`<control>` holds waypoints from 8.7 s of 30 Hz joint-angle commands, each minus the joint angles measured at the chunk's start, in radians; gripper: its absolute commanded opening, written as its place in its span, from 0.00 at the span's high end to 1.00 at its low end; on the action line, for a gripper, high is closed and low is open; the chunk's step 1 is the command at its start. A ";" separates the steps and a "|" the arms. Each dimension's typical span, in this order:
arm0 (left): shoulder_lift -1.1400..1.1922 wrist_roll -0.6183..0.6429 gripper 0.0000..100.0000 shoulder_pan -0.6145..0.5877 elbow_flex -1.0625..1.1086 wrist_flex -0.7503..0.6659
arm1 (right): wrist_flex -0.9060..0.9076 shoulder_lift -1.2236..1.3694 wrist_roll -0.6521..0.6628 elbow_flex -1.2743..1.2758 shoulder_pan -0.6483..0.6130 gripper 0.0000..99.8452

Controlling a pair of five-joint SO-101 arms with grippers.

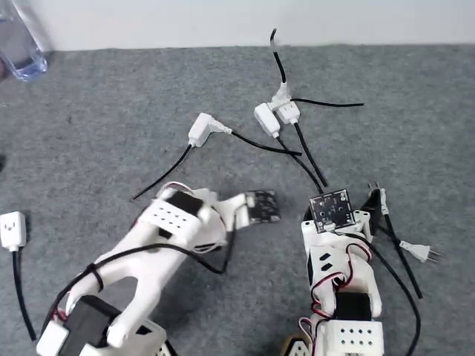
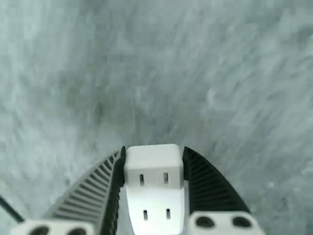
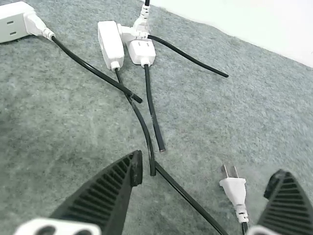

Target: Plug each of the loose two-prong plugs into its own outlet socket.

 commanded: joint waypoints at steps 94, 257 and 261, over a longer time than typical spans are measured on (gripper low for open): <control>0.084 0.404 0.79 0.014 -1.449 0.769 | -0.113 -0.013 -0.161 0.014 0.213 0.78; -1.634 0.694 0.78 -0.810 0.912 0.140 | 0.453 1.994 0.410 -1.536 0.315 0.89; -1.634 0.694 0.78 -0.812 0.912 0.140 | 0.461 2.014 0.423 -1.542 0.314 0.89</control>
